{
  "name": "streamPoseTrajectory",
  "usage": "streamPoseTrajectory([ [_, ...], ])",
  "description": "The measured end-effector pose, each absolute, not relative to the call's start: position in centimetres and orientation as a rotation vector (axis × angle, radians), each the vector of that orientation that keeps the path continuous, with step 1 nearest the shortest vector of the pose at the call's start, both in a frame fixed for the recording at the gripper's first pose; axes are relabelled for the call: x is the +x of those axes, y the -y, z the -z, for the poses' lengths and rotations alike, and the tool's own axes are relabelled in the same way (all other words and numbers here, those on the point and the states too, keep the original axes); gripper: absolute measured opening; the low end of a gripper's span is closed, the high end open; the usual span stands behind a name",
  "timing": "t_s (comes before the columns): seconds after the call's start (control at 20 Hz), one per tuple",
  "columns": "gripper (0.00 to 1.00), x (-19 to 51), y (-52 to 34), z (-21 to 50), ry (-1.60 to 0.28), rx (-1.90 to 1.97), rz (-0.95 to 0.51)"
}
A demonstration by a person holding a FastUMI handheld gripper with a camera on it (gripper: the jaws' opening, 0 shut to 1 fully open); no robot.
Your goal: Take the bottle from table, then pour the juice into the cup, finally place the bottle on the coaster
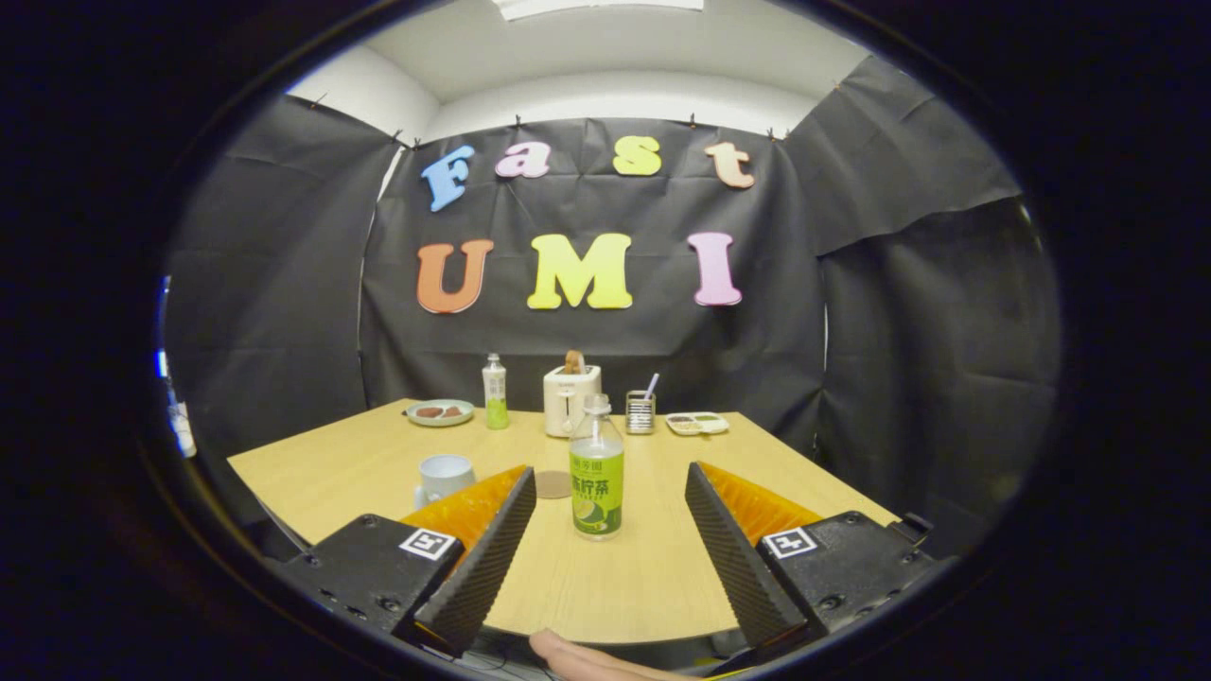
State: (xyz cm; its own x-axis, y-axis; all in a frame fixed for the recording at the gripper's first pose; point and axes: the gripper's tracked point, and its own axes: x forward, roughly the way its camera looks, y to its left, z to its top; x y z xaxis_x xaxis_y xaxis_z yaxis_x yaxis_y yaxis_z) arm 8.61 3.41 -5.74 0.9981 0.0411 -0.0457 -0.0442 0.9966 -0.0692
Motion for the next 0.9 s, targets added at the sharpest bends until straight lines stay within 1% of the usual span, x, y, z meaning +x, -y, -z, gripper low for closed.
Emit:
streamPoseTrajectory([
  [0.3, 1.00, 15.1, -4.2, 8.1, -0.048, -0.082, -0.054],
  [0.8, 1.00, 24.0, -4.6, 9.6, -0.098, -0.061, -0.067],
  [0.9, 1.00, 25.6, -4.3, 9.7, -0.093, -0.080, -0.050],
])
